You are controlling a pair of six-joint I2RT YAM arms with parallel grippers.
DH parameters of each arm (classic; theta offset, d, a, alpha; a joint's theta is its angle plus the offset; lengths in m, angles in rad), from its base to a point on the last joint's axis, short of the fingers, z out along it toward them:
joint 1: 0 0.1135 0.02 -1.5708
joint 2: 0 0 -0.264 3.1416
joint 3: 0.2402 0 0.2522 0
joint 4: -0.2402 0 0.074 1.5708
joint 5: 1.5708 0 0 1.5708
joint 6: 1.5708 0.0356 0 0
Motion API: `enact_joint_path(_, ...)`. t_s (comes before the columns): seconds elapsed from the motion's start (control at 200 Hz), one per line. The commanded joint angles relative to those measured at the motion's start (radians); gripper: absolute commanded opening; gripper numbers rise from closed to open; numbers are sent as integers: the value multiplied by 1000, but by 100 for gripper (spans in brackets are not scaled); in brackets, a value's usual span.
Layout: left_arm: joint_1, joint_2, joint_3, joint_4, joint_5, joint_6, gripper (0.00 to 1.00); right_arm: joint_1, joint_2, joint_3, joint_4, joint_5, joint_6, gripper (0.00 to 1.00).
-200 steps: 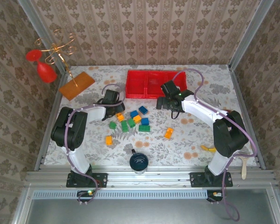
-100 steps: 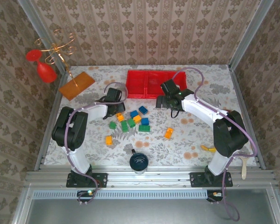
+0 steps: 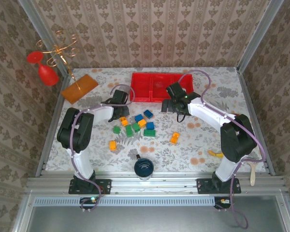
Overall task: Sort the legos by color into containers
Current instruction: Pick up the lego from the middle-left of the table.
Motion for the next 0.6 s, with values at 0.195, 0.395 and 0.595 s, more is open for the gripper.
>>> enact_joint_path(0.195, 1, 7, 62, -28, -31, 42, 17, 5, -24, 5, -20, 19, 17, 100)
enact_joint_path(0.395, -3, -57, 73, -24, -42, 65, 15, 5, -76, -42, 5, 60, 34, 100)
enact_joint_path(0.595, -26, -107, 111, 19, -45, 122, 15, 5, -148, -113, 32, 118, 63, 100)
